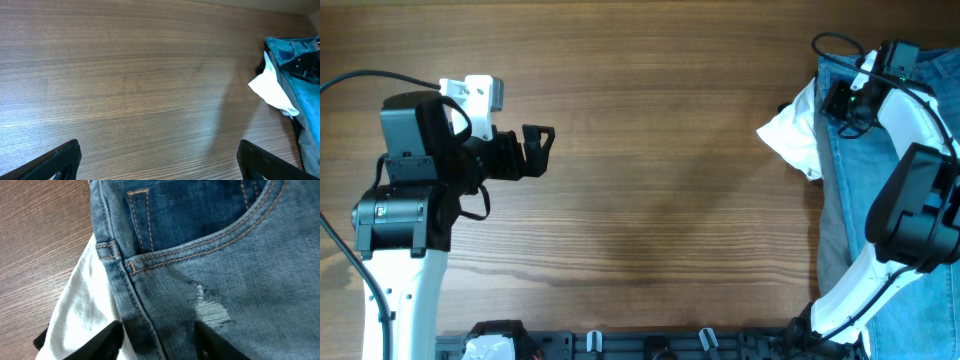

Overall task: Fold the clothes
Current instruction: 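Reach the right gripper to the jeans waistband and grasp it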

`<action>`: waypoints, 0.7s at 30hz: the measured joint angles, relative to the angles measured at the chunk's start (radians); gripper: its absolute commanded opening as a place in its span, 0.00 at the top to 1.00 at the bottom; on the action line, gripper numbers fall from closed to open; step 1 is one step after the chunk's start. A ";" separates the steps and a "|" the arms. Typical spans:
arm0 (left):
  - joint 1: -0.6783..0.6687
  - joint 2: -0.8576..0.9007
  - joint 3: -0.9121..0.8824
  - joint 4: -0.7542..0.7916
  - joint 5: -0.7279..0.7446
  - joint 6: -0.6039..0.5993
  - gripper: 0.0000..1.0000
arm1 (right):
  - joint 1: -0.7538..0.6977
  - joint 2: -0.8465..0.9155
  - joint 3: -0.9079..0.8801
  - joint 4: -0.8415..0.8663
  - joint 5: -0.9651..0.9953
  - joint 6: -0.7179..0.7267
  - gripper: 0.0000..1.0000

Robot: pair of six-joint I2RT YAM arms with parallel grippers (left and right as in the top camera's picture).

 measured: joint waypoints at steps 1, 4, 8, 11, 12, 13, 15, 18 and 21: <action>0.000 0.000 0.000 0.000 0.000 0.000 0.00 | 0.000 0.002 0.000 0.003 -0.001 -0.004 0.56; 0.000 0.000 0.000 -0.003 0.000 0.000 0.00 | 0.000 0.002 0.000 0.007 -0.005 -0.006 0.72; 0.000 0.000 0.000 -0.003 0.000 0.000 0.00 | 0.000 0.002 0.000 0.011 0.011 -0.011 0.96; 0.000 0.000 0.000 -0.003 0.000 0.000 0.00 | 0.000 0.002 0.000 0.014 0.043 -0.008 0.96; 0.000 0.000 0.000 -0.003 0.000 0.000 0.00 | 0.000 0.002 0.000 0.014 0.049 -0.006 0.95; 0.000 0.000 0.000 -0.003 0.000 0.000 0.00 | 0.000 0.002 0.000 0.015 0.050 -0.003 0.85; 0.000 0.000 0.000 -0.003 0.000 0.000 0.00 | -0.001 0.002 0.000 0.019 0.044 -0.002 0.41; 0.000 0.000 0.000 -0.003 0.000 0.000 0.00 | -0.001 0.002 0.000 0.019 -0.011 0.004 0.27; 0.000 0.000 0.000 -0.003 0.000 0.000 0.00 | 0.000 0.002 0.000 0.019 -0.041 0.000 0.36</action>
